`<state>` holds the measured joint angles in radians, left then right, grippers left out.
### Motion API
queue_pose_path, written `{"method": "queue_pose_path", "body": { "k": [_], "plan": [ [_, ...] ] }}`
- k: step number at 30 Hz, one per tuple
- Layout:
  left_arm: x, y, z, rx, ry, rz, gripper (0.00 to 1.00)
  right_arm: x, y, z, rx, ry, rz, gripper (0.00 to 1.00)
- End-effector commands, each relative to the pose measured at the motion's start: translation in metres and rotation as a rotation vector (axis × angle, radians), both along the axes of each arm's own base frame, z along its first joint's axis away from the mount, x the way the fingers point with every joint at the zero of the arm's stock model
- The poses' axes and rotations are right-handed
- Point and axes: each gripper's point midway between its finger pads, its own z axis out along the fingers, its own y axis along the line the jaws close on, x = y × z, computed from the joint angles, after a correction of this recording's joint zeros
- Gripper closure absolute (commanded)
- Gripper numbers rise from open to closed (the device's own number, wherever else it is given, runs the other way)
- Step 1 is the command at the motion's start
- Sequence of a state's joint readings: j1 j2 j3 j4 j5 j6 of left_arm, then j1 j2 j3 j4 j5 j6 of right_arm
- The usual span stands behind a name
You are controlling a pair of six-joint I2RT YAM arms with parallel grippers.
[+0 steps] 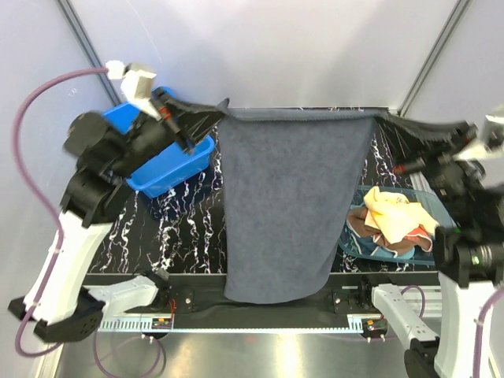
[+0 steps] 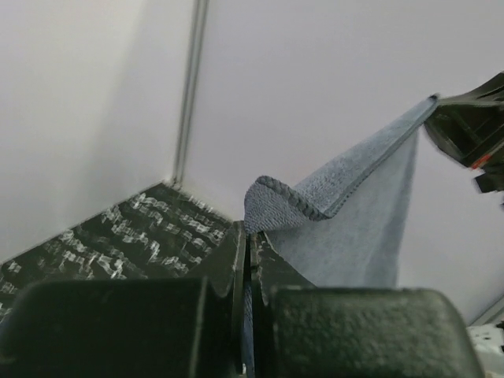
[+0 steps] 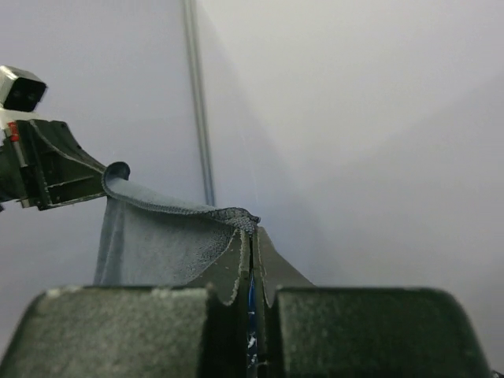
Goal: Fold and stack the towels
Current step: Flatten out the crumpled towel
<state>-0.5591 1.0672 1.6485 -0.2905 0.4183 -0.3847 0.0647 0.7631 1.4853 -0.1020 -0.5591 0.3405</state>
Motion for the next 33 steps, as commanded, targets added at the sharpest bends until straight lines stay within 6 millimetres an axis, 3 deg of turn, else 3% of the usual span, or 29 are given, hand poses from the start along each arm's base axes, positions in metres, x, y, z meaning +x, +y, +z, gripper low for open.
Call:
{"method": "queue_pose_path", "body": {
  "k": [1,2,3,4,5,6,7,9,10,11,12,13,15,16,17,19,21,22,27,31,33],
  "plan": [
    [0.058,0.000,-0.016,0.096,0.039,0.168,1.00,0.083,-0.012,-0.023,-0.004,0.111,-0.119,1.00],
    [0.068,0.002,-0.008,0.109,0.016,0.193,1.00,0.099,-0.016,-0.026,-0.004,0.125,-0.152,1.00],
    [0.101,-0.011,-0.030,0.155,0.067,0.197,1.00,0.113,-0.017,-0.028,-0.018,0.121,-0.167,1.00],
    [0.120,-0.007,-0.036,0.169,0.087,0.224,1.00,0.142,-0.016,-0.041,-0.030,0.165,-0.175,1.00],
    [0.134,-0.007,-0.036,0.168,0.092,0.229,1.00,0.157,-0.017,-0.046,-0.035,0.177,-0.184,1.00],
    [0.165,-0.017,-0.064,0.202,0.147,0.223,1.00,0.172,-0.017,-0.045,-0.042,0.154,-0.191,1.00],
    [0.185,-0.012,-0.067,0.189,0.146,0.251,1.00,0.202,-0.015,-0.064,-0.053,0.200,-0.189,1.00],
    [0.219,-0.010,-0.082,0.191,0.157,0.287,1.00,0.233,-0.009,-0.075,-0.072,0.201,-0.172,1.00],
    [0.253,-0.008,-0.101,0.199,0.170,0.317,1.00,0.264,-0.004,-0.093,-0.089,0.236,-0.156,1.00],
    [0.270,-0.007,-0.108,0.201,0.175,0.331,1.00,0.281,-0.004,-0.102,-0.097,0.244,-0.155,1.00],
    [0.282,-0.006,-0.091,0.179,0.131,0.336,1.00,0.314,-0.001,-0.125,-0.107,0.271,-0.153,1.00],
    [0.316,-0.008,-0.126,0.208,0.179,0.342,1.00,0.327,0.000,-0.123,-0.112,0.251,-0.149,1.00],
    [0.342,-0.009,-0.138,0.210,0.180,0.344,1.00,0.354,0.004,-0.136,-0.127,0.249,-0.142,1.00],
    [0.351,-0.007,-0.130,0.196,0.153,0.350,1.00,0.378,0.007,-0.151,-0.139,0.267,-0.130,1.00],
    [0.371,-0.010,-0.157,0.212,0.186,0.347,1.00,0.388,0.009,-0.158,-0.148,0.276,-0.116,1.00],
    [0.383,-0.011,-0.167,0.209,0.173,0.335,1.00,0.413,0.012,-0.181,-0.159,0.303,-0.099,1.00],
    [0.395,-0.013,-0.190,0.222,0.186,0.335,1.00,0.423,0.015,-0.192,-0.158,0.298,-0.079,1.00],
    [0.400,-0.011,-0.195,0.224,0.176,0.341,1.00,0.431,0.017,-0.208,-0.163,0.316,-0.067,1.00],
    [0.408,-0.010,-0.235,0.262,0.216,0.345,1.00,0.438,0.021,-0.235,-0.174,0.331,-0.035,1.00],
    [0.407,-0.004,-0.239,0.297,0.208,0.367,1.00,0.436,0.023,-0.253,-0.170,0.370,-0.017,1.00],
    [0.404,-0.002,-0.245,0.308,0.212,0.371,1.00,0.433,0.022,-0.252,-0.165,0.370,-0.020,1.00]
  ]
}}
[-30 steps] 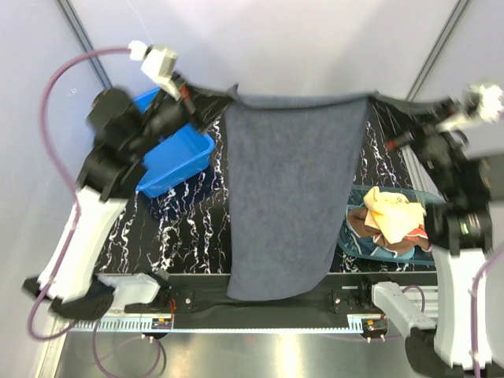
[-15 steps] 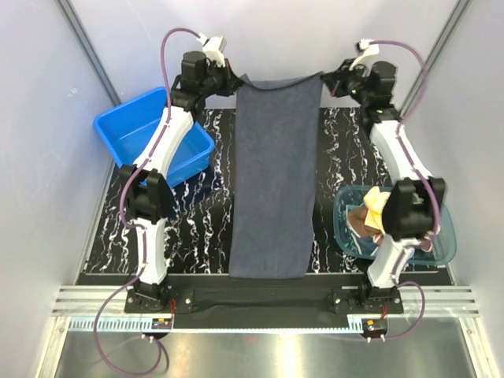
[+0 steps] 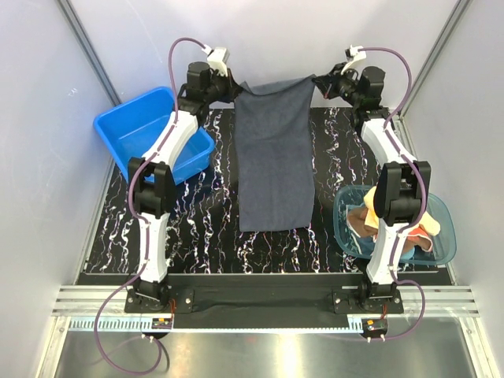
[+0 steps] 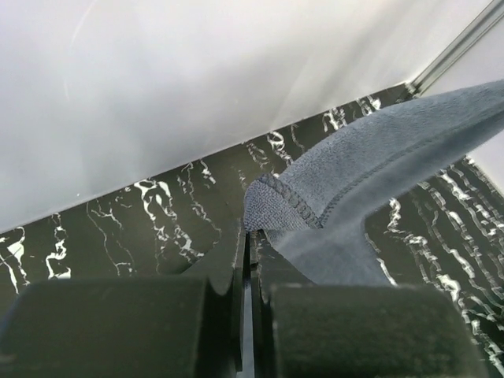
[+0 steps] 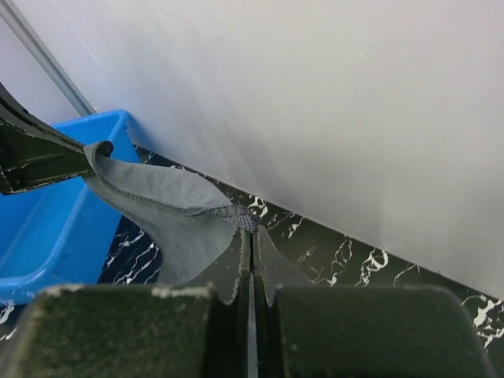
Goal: Fold and stack the towels
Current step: Flatten out the crumpled towel
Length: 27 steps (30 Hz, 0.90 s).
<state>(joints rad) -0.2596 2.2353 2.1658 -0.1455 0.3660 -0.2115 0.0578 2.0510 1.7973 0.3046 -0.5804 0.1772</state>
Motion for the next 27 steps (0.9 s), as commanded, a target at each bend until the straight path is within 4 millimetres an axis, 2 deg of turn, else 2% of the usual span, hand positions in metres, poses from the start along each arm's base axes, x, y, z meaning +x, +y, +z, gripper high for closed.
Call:
{"method": "queue_pose_path", "body": {
  "k": [1,3,5,6,7,8,9,10,11,12,13,14,15,16,17,18,19,20,21,22,23,24,27],
  "plan": [
    [-0.008,0.007,0.049,0.010,-0.144,0.002,1.00,-0.009,-0.001,0.025,0.005,-0.090,0.006,1.00],
    [-0.015,0.010,0.054,0.016,-0.129,0.004,1.00,-0.013,-0.005,0.036,0.008,-0.095,-0.017,1.00],
    [-0.035,0.010,0.088,0.003,-0.166,-0.016,1.00,-0.019,-0.009,0.055,0.012,-0.101,-0.046,1.00],
    [-0.046,0.010,0.101,-0.004,-0.181,-0.026,1.00,-0.033,-0.011,0.075,0.010,-0.105,-0.050,1.00],
    [-0.057,0.008,0.101,-0.006,-0.170,-0.035,1.00,-0.042,-0.012,0.090,0.012,-0.119,-0.055,1.00],
    [-0.085,0.013,0.146,-0.032,-0.242,-0.040,1.00,-0.053,-0.012,0.102,0.014,-0.131,-0.053,1.00],
    [-0.102,0.012,0.163,-0.046,-0.279,-0.061,1.00,-0.081,-0.013,0.138,0.025,-0.187,-0.052,1.00],
    [-0.118,0.011,0.165,-0.044,-0.279,-0.070,1.00,-0.094,-0.013,0.138,0.028,-0.180,-0.046,1.00],
    [-0.134,0.011,0.178,-0.047,-0.304,-0.075,1.00,-0.110,-0.013,0.149,0.030,-0.199,-0.041,1.00],
    [-0.167,0.017,0.211,-0.060,-0.365,-0.080,1.00,-0.141,-0.015,0.166,0.031,-0.231,-0.037,1.00],
    [-0.186,0.014,0.220,-0.069,-0.379,-0.101,1.00,-0.158,-0.013,0.173,0.029,-0.246,-0.024,1.00],
    [-0.201,0.012,0.219,-0.073,-0.374,-0.119,1.00,-0.177,-0.013,0.182,0.026,-0.266,-0.015,1.00],
    [-0.240,0.012,0.248,-0.101,-0.438,-0.158,1.00,-0.212,-0.014,0.194,0.031,-0.298,-0.006,1.00],
    [-0.257,0.010,0.253,-0.118,-0.447,-0.176,1.00,-0.232,-0.011,0.201,0.030,-0.320,0.018,1.00],
    [-0.274,0.008,0.250,-0.128,-0.445,-0.199,1.00,-0.253,-0.010,0.209,0.038,-0.344,0.034,1.00],
    [-0.305,0.012,0.271,-0.155,-0.496,-0.219,1.00,-0.292,-0.010,0.229,0.056,-0.398,0.054,1.00],
    [-0.327,0.004,0.275,-0.179,-0.497,-0.263,1.00,-0.307,-0.008,0.228,0.059,-0.402,0.071,1.00],
    [-0.342,0.002,0.279,-0.196,-0.503,-0.287,1.00,-0.326,-0.007,0.235,0.065,-0.421,0.083,1.00],
    [-0.356,0.001,0.280,-0.209,-0.494,-0.312,1.00,-0.359,-0.008,0.247,0.080,-0.460,0.092,1.00],
    [-0.384,0.001,0.293,-0.251,-0.510,-0.350,1.00,-0.373,-0.008,0.250,0.087,-0.475,0.098,1.00],
    [-0.396,0.001,0.297,-0.272,-0.510,-0.370,1.00,-0.390,-0.009,0.258,0.097,-0.500,0.103,1.00],
    [-0.413,0.001,0.305,-0.314,-0.504,-0.403,1.00,-0.418,-0.009,0.271,0.122,-0.542,0.117,1.00],
    [-0.450,0.007,0.335,-0.376,-0.542,-0.472,1.00,-0.457,-0.011,0.295,0.174,-0.596,0.129,1.00]
  ]
}}
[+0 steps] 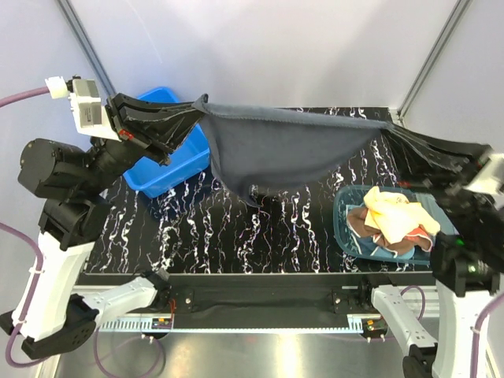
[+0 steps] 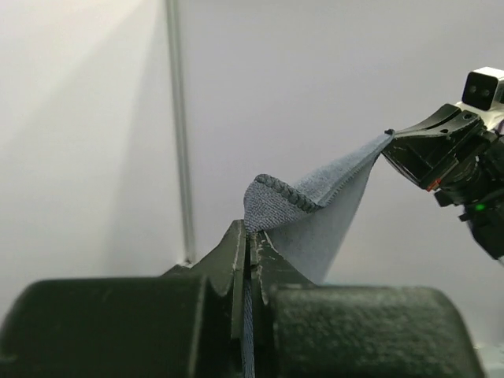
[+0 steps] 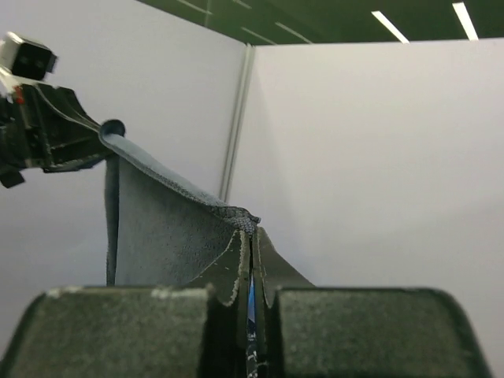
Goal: Fold and stack the towels
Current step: Flatten out the crumpled towel
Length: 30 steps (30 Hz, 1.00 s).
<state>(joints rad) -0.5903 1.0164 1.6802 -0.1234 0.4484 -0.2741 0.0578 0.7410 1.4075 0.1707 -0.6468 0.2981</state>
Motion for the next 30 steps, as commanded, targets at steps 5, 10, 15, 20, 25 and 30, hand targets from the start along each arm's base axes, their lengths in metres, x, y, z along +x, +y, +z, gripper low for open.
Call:
{"method": "queue_pose_path", "body": {
  "k": [5,10,15,20,25,30],
  "plan": [
    [-0.004,-0.011,0.015,-0.002,0.072,-0.058,1.00,-0.007,-0.005,0.017,0.099,0.081,0.028,1.00],
    [0.053,-0.020,-0.008,0.088,0.132,0.121,1.00,0.043,-0.022,0.019,0.127,0.112,-0.114,1.00],
    [0.147,-0.021,-0.052,0.200,0.243,0.324,1.00,0.144,-0.037,-0.015,0.118,0.215,-0.267,1.00],
    [0.258,-0.022,-0.115,0.233,0.358,0.392,1.00,0.246,-0.030,-0.062,0.072,0.304,-0.271,1.00],
    [0.351,-0.013,-0.146,0.250,0.383,0.431,1.00,0.351,-0.012,-0.139,0.022,0.438,-0.205,1.00],
    [0.426,-0.019,-0.230,0.293,0.462,0.407,1.00,0.425,-0.003,-0.216,0.028,0.544,-0.150,1.00]
  ]
}}
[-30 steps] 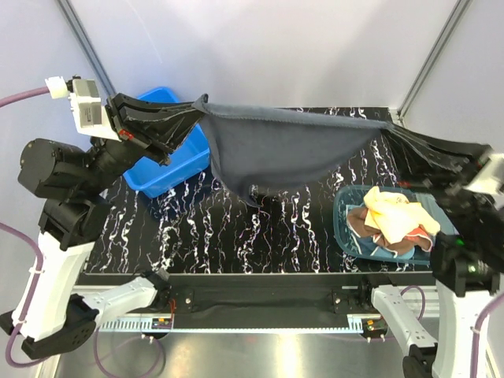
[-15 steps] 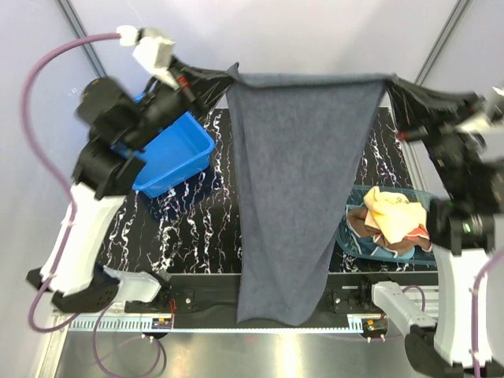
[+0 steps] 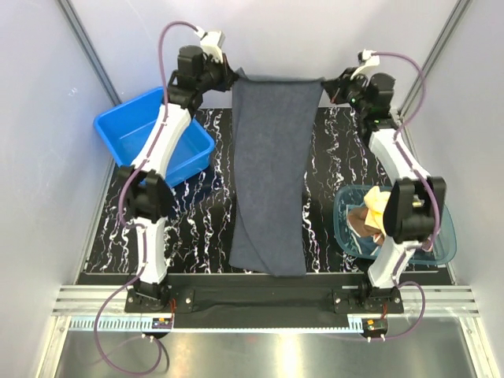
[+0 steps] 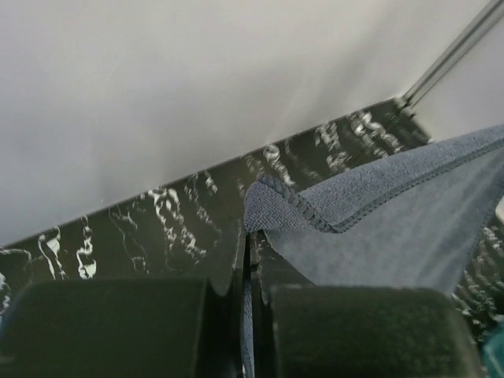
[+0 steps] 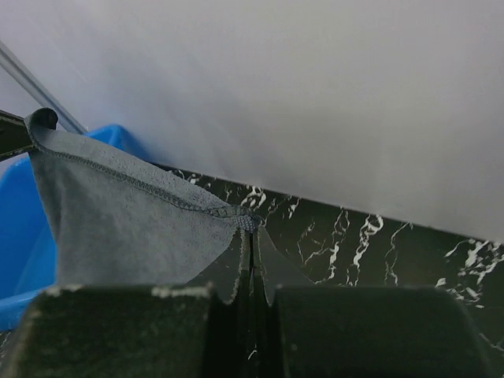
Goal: Fold and stack the towels
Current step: Flatten out the crumpled towel, then fold the towel
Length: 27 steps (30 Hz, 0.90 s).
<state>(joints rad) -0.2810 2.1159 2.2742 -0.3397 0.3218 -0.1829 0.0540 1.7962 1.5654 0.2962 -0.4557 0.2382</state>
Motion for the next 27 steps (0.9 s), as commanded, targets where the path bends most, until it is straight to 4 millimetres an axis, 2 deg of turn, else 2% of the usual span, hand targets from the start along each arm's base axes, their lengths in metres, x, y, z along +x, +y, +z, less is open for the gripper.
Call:
{"method": "queue_pose_path", "body": {
  "k": [1,2,3,6,8,13,14,16,19,20,21,22,23,24,25,26,27],
  "plan": [
    [0.018,-0.001,0.027,-0.040,-0.136,-0.045,1.00,0.017,0.008,0.042,0.030,-0.188,0.068,1.00],
    [0.025,-0.001,0.008,-0.037,-0.110,-0.040,1.00,0.022,0.009,0.036,0.035,-0.190,0.081,1.00],
    [0.032,-0.001,0.000,-0.041,-0.116,-0.039,1.00,0.035,0.011,0.016,0.034,-0.163,0.093,1.00],
    [0.042,-0.001,-0.027,-0.034,-0.092,-0.041,1.00,0.051,0.015,-0.011,0.012,-0.141,0.117,1.00],
    [0.047,0.001,-0.035,-0.029,-0.090,-0.040,1.00,0.060,0.012,-0.025,-0.001,-0.136,0.112,1.00],
    [0.052,0.000,-0.043,-0.019,-0.093,-0.046,1.00,0.064,0.007,-0.029,-0.021,-0.164,0.106,1.00],
    [0.052,0.000,-0.043,-0.016,-0.094,-0.047,1.00,0.062,0.008,-0.025,-0.029,-0.190,0.108,1.00],
    [0.050,0.000,-0.042,-0.008,-0.098,-0.054,1.00,0.057,0.009,-0.030,-0.044,-0.203,0.118,1.00],
    [0.035,0.000,-0.032,0.010,-0.103,-0.079,1.00,0.042,0.008,-0.030,-0.083,-0.227,0.121,1.00],
    [0.030,0.002,-0.032,0.012,-0.094,-0.077,1.00,0.040,0.007,-0.024,-0.094,-0.231,0.118,1.00],
    [0.025,0.005,-0.032,0.025,-0.097,-0.076,1.00,0.034,0.009,-0.032,-0.102,-0.203,0.133,1.00],
    [0.018,0.006,-0.052,0.039,-0.050,-0.081,1.00,0.029,0.011,-0.035,-0.105,-0.184,0.142,1.00],
    [0.012,0.008,-0.049,0.042,-0.057,-0.081,1.00,0.025,0.010,-0.041,-0.103,-0.144,0.145,1.00],
    [0.000,0.010,-0.032,0.042,-0.085,-0.089,1.00,0.014,0.011,-0.040,-0.100,-0.127,0.156,1.00],
    [-0.008,0.011,-0.033,0.044,-0.081,-0.095,1.00,0.008,0.011,-0.042,-0.097,-0.110,0.158,1.00],
    [-0.017,0.010,-0.049,0.051,-0.044,-0.104,1.00,0.002,0.011,-0.046,-0.088,-0.087,0.160,1.00],
    [-0.030,0.011,-0.036,0.052,-0.065,-0.115,1.00,-0.009,0.012,-0.049,-0.084,-0.070,0.162,1.00]
  ]
}}
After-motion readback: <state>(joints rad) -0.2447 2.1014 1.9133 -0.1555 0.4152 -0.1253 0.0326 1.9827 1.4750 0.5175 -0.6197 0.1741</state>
